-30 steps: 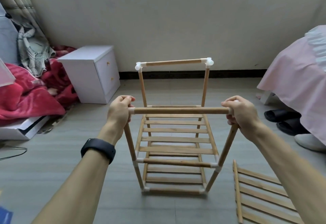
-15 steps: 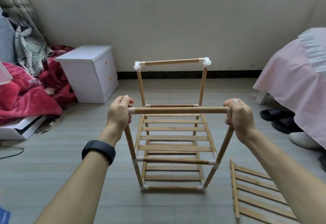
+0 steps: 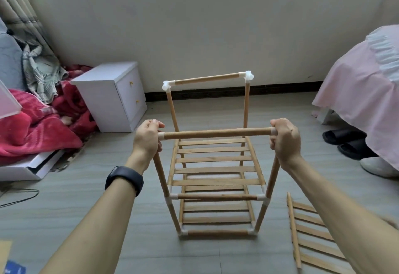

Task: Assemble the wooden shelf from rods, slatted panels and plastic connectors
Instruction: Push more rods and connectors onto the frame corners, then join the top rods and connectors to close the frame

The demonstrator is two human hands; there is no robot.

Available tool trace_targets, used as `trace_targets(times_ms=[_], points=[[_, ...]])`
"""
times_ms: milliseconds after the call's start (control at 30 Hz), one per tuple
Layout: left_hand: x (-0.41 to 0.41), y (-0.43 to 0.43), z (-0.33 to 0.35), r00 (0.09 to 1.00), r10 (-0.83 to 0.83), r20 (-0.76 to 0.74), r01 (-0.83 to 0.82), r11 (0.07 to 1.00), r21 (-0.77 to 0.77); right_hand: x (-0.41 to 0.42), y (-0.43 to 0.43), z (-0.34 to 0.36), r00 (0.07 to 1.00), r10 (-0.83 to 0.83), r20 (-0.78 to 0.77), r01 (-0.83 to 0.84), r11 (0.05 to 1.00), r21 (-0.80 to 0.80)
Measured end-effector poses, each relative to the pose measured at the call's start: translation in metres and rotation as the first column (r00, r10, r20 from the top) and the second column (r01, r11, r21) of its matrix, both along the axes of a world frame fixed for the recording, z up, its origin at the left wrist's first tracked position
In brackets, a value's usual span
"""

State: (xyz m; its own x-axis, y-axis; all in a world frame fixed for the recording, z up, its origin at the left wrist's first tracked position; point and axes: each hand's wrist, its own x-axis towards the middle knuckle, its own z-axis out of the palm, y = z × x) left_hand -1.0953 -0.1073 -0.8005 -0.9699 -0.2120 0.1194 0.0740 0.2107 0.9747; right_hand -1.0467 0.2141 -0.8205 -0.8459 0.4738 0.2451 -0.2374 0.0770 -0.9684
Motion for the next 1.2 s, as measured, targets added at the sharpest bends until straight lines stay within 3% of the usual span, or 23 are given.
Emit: trace_targets(times_ms=[100,167,233,267,333,400,467,500,567,633,733,800,867,967,1067,1200], points=[[0.004,0.007,0.003,0.970,0.214,-0.120,-0.228,0.966,-0.124,-0.001,-0.006,-0.003,0.999,-0.052,-0.004,0.052,0.998,0.040],[0.013,0.015,-0.003,0.820,0.328,-0.468,-0.516,0.778,-0.359,-0.002,-0.010,-0.008,0.994,-0.101,-0.033,0.103,0.993,0.055],[0.026,0.030,-0.017,0.665,0.052,-0.745,-0.604,0.624,-0.496,-0.004,-0.012,-0.013,0.990,-0.132,-0.057,0.136,0.988,0.068],[0.032,0.040,-0.028,0.625,-0.137,-0.769,-0.574,0.587,-0.571,-0.007,-0.012,-0.014,0.990,-0.126,-0.060,0.130,0.989,0.066],[0.041,0.064,-0.053,0.604,-0.431,-0.670,-0.436,0.526,-0.731,-0.016,-0.010,-0.012,0.996,-0.077,-0.038,0.079,0.996,0.047],[0.052,0.092,-0.082,0.709,-0.576,-0.407,-0.198,0.391,-0.899,-0.025,-0.007,-0.010,1.000,0.004,-0.004,-0.004,0.999,0.040],[0.061,0.119,-0.114,0.847,-0.523,-0.095,0.042,0.244,-0.969,-0.030,-0.002,-0.011,0.997,0.082,0.002,-0.082,0.995,0.051],[0.062,0.130,-0.130,0.891,-0.451,0.054,0.166,0.212,-0.963,-0.029,0.001,-0.013,0.993,0.114,0.004,-0.114,0.991,0.063],[0.057,0.144,-0.155,0.894,-0.335,0.296,0.375,0.204,-0.904,-0.021,0.012,-0.029,0.992,0.124,0.029,-0.126,0.989,0.077],[0.050,0.149,-0.175,0.873,-0.291,0.391,0.453,0.185,-0.872,-0.003,0.029,-0.064,0.997,0.035,0.076,-0.038,0.998,0.042],[0.040,0.145,-0.195,0.874,-0.249,0.417,0.471,0.222,-0.854,0.035,0.062,-0.149,0.925,-0.170,0.340,0.170,0.985,0.032],[0.040,0.143,-0.207,0.900,-0.234,0.368,0.418,0.216,-0.883,0.067,0.086,-0.217,0.748,-0.228,0.623,0.175,0.974,0.147],[0.042,0.144,-0.215,0.916,-0.236,0.324,0.374,0.216,-0.902,0.101,0.106,-0.280,0.519,-0.246,0.819,0.030,0.962,0.271],[0.040,0.145,-0.220,0.926,-0.240,0.291,0.346,0.237,-0.908,0.133,0.113,-0.342,0.265,-0.290,0.919,-0.249,0.900,0.356],[0.039,0.145,-0.221,0.929,-0.249,0.272,0.332,0.239,-0.913,0.135,0.105,-0.363,0.200,-0.356,0.913,-0.442,0.799,0.408],[0.038,0.146,-0.221,0.933,-0.242,0.265,0.322,0.239,-0.916,0.121,0.094,-0.365,0.195,-0.410,0.891,-0.539,0.714,0.447]])
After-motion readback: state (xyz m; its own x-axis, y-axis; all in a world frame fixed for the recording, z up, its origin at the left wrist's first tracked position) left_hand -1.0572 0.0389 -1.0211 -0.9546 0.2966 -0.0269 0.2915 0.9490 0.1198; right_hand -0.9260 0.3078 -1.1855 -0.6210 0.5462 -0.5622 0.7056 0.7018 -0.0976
